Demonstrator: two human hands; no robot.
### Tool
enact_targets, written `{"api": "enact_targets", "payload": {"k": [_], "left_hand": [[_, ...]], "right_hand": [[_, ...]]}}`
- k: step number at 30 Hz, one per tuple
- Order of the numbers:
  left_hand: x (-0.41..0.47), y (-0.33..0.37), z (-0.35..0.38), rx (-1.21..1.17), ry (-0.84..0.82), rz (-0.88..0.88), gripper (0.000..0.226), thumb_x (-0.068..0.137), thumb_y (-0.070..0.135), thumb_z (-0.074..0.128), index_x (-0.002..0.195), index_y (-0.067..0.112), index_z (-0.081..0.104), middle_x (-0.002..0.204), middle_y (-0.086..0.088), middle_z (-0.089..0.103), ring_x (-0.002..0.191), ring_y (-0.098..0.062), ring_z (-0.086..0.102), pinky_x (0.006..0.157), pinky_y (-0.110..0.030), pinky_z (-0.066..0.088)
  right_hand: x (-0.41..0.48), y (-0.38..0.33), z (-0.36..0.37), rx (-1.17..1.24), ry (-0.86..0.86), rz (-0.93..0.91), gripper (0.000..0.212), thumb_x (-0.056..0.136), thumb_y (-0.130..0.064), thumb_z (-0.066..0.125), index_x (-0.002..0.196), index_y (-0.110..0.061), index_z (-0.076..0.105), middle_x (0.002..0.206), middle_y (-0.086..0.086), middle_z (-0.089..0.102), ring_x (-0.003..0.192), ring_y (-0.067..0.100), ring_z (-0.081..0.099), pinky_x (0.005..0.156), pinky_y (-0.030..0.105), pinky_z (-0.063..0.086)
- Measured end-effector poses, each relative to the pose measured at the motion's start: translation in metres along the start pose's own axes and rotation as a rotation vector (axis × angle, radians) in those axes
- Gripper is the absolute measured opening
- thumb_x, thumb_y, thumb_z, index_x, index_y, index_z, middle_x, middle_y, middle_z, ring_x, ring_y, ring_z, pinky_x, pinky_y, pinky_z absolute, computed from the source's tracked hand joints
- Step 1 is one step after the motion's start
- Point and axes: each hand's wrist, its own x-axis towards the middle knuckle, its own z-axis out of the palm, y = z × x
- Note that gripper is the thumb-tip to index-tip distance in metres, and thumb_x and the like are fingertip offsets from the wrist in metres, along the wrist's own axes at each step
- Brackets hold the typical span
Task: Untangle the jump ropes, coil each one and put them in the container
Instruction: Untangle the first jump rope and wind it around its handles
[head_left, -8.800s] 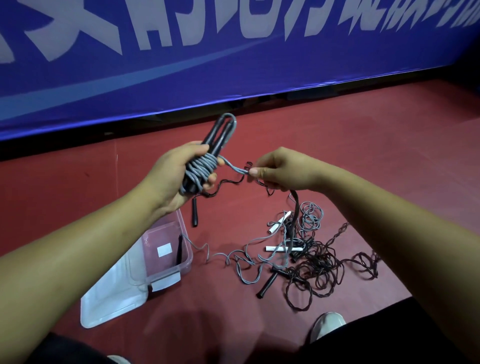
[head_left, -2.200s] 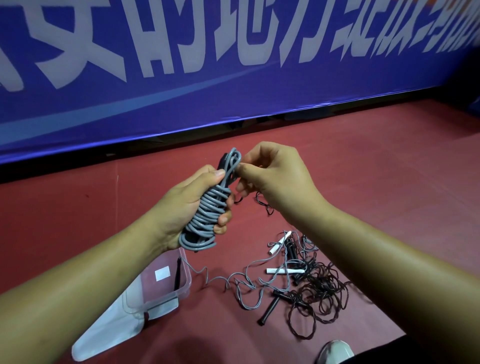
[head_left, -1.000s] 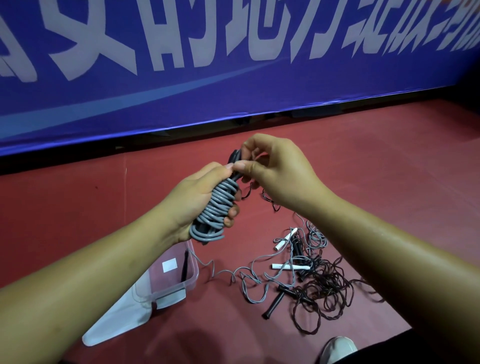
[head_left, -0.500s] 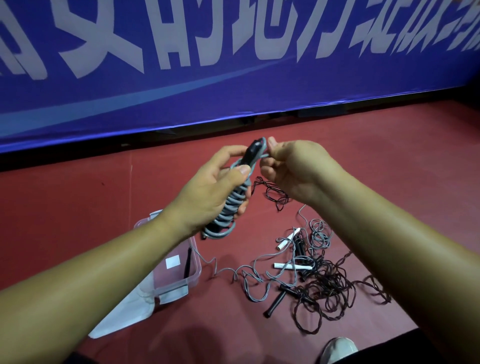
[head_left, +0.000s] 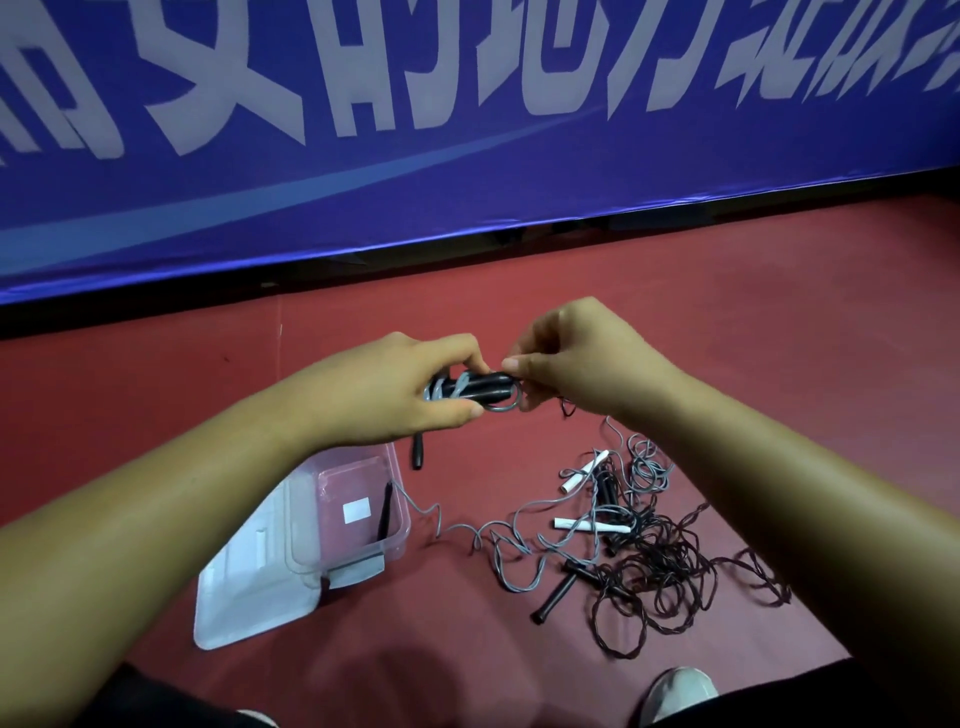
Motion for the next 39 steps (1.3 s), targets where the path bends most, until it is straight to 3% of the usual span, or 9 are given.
{"api": "enact_targets", "payload": {"k": [4, 10, 14, 18, 21, 29, 33, 36, 39], "left_hand": [[-0.004, 0.007, 0.013, -0.042, 0.086, -0.036, 0.028, 0.089, 0.052, 0.061, 0.113, 0.042, 0.051, 0.080, 0.008, 0.062, 0.073, -0.011, 0.058, 0.069, -0.037, 0.048], [-0.001, 0.001, 0.017, -0.038, 0.147, -0.081, 0.025, 0.091, 0.051, 0.056, 0.107, 0.036, 0.044, 0.074, 0.004, 0.060, 0.065, -0.017, 0.056, 0.058, -0.034, 0.044], [0.003, -0.022, 0.021, -0.115, 0.100, -0.200, 0.038, 0.091, 0.055, 0.055, 0.109, 0.026, 0.039, 0.075, -0.001, 0.065, 0.068, -0.021, 0.063, 0.064, -0.040, 0.050], [0.005, -0.059, 0.023, -0.379, 0.101, -0.345, 0.038, 0.091, 0.059, 0.053, 0.099, 0.023, 0.045, 0.081, -0.007, 0.071, 0.066, -0.026, 0.068, 0.069, -0.046, 0.056], [0.001, -0.088, 0.022, -0.291, 0.105, -0.371, 0.036, 0.093, 0.057, 0.051, 0.101, 0.022, 0.047, 0.084, -0.006, 0.069, 0.070, -0.025, 0.069, 0.069, -0.043, 0.055], [-0.025, -0.184, 0.040, -0.760, 0.104, -0.602, 0.035, 0.088, 0.050, 0.066, 0.100, 0.019, 0.054, 0.080, -0.010, 0.069, 0.062, -0.024, 0.066, 0.056, -0.032, 0.053], [-0.038, -0.229, 0.082, -1.397, 0.136, -0.697, 0.024, 0.073, 0.006, 0.059, 0.097, 0.004, 0.058, 0.086, -0.020, 0.059, 0.072, -0.027, 0.060, 0.076, -0.040, 0.050], [-0.039, -0.253, 0.116, -1.504, 0.211, -0.783, 0.025, 0.088, -0.013, 0.041, 0.097, 0.003, 0.058, 0.088, -0.019, 0.061, 0.079, -0.027, 0.061, 0.074, -0.039, 0.051], [-0.032, -0.279, 0.153, -1.471, 0.283, -0.898, 0.021, 0.096, -0.011, 0.045, 0.107, 0.006, 0.052, 0.092, -0.016, 0.064, 0.079, -0.024, 0.066, 0.075, -0.040, 0.058]], "right_hand": [[0.005, 0.002, 0.004, -0.396, 0.029, -0.022, 0.030, 0.101, -0.022, 0.055, 0.088, 0.004, 0.060, 0.083, 0.022, 0.070, 0.072, 0.034, 0.070, 0.051, 0.032, 0.052], [0.013, -0.005, 0.010, 0.200, -0.121, 0.080, 0.027, 0.093, -0.011, 0.069, 0.083, -0.007, 0.045, 0.078, 0.029, 0.064, 0.067, 0.038, 0.070, 0.066, 0.044, 0.063], [0.039, -0.008, 0.022, 0.102, -0.080, 0.022, 0.029, 0.085, -0.002, 0.075, 0.072, -0.005, 0.050, 0.076, 0.034, 0.068, 0.072, 0.044, 0.072, 0.077, 0.062, 0.058], [0.068, -0.009, 0.052, -0.095, 0.109, -0.133, 0.037, 0.082, -0.011, 0.081, 0.075, -0.010, 0.045, 0.066, 0.016, 0.072, 0.052, 0.026, 0.071, 0.055, 0.048, 0.059], [0.095, -0.005, 0.083, -0.147, 0.187, -0.148, 0.043, 0.081, -0.019, 0.082, 0.079, -0.015, 0.040, 0.070, 0.010, 0.069, 0.058, 0.027, 0.070, 0.058, 0.049, 0.057], [0.151, 0.015, 0.170, 0.376, -0.063, 0.003, 0.030, 0.088, 0.010, 0.061, 0.094, -0.012, 0.041, 0.067, 0.017, 0.060, 0.059, 0.026, 0.061, 0.069, 0.054, 0.058], [0.180, 0.046, 0.228, 0.406, -0.069, 0.145, 0.046, 0.079, 0.013, 0.057, 0.113, -0.016, 0.045, 0.070, 0.016, 0.053, 0.067, 0.029, 0.056, 0.074, 0.065, 0.056], [0.198, 0.074, 0.265, 0.401, -0.089, 0.279, 0.065, 0.074, 0.004, 0.064, 0.132, -0.014, 0.039, 0.072, 0.013, 0.056, 0.070, 0.025, 0.055, 0.070, 0.049, 0.055], [0.204, 0.103, 0.296, 0.352, -0.178, 0.418, 0.030, 0.080, 0.005, 0.063, 0.109, 0.004, 0.056, 0.081, 0.016, 0.054, 0.077, 0.025, 0.053, 0.071, 0.043, 0.050]]}}
